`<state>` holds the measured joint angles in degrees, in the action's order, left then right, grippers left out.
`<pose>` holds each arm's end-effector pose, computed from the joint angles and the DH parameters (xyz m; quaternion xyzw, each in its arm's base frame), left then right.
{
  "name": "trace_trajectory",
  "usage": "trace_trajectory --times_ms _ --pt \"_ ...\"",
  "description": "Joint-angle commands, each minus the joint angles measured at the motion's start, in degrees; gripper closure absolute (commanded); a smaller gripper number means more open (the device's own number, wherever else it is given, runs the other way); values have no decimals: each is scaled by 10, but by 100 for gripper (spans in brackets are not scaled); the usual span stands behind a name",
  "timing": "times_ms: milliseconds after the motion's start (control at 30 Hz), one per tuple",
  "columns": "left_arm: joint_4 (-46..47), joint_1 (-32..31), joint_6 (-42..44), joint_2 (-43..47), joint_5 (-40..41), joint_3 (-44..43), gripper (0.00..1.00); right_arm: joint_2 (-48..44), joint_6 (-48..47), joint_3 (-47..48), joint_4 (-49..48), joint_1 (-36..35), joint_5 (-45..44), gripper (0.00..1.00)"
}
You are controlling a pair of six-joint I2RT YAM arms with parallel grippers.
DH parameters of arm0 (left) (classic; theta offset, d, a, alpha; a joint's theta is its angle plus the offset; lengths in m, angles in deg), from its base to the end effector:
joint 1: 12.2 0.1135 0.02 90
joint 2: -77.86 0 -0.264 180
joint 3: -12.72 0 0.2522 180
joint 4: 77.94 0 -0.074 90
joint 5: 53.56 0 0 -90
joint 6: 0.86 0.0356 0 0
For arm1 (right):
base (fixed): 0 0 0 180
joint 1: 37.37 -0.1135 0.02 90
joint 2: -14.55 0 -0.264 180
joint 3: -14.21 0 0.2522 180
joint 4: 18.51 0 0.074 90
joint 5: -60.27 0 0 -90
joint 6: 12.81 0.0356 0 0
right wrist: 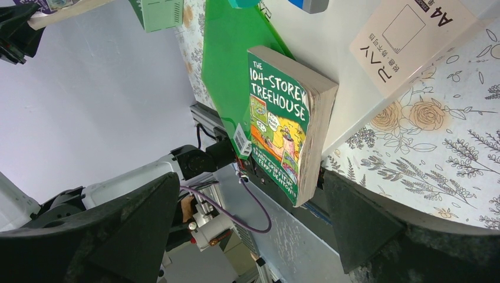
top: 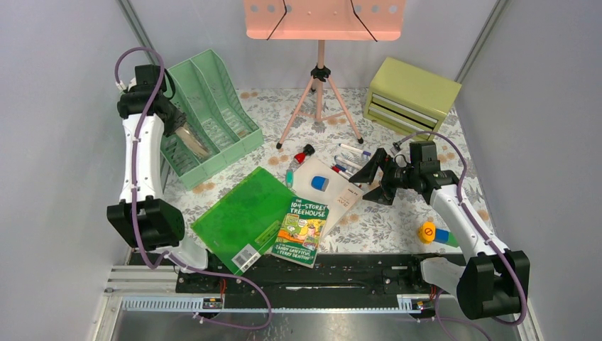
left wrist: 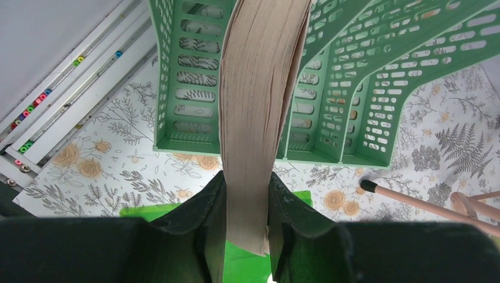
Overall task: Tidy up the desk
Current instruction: Place the book in the storage box.
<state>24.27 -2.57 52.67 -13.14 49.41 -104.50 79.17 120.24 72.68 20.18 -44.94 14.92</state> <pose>0.3126 0.0611 0.4037 -0.4016 0.8488 0.0278 0.3428 0.2227 0.0548 0.2550 0.1213 0.8580 0.4689 0.1711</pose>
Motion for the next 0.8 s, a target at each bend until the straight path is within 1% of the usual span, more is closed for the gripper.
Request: trace_trajectory --times_ms 0,267,433,533,600,633,700,733,767 --pt "57 4 -1 -7 38 -5 100 0 -12 2 2 -3 10 1" --pt "57 4 11 -40 36 -8 100 -2 -14 -1 2 -3 11 1" --pt "56 4 1 -49 32 -11 92 0 -12 -2 2 -3 11 1" --pt "37 4 5 -55 32 -24 86 -4 -11 -3 2 -3 8 1" --pt "28 5 16 -57 32 -31 81 -6 -11 -4 2 -3 8 1" --pt "21 7 21 -59 31 -36 76 -6 -11 -4 3 -3 8 1" --pt "12 8 32 -59 27 -45 58 -7 -12 -5 3 -3 8 1" --pt "10 9 38 -60 23 -46 51 -7 -11 -5 2 -3 9 1" --pt "9 9 44 -57 21 -47 47 -7 -11 -5 3 -3 9 1"
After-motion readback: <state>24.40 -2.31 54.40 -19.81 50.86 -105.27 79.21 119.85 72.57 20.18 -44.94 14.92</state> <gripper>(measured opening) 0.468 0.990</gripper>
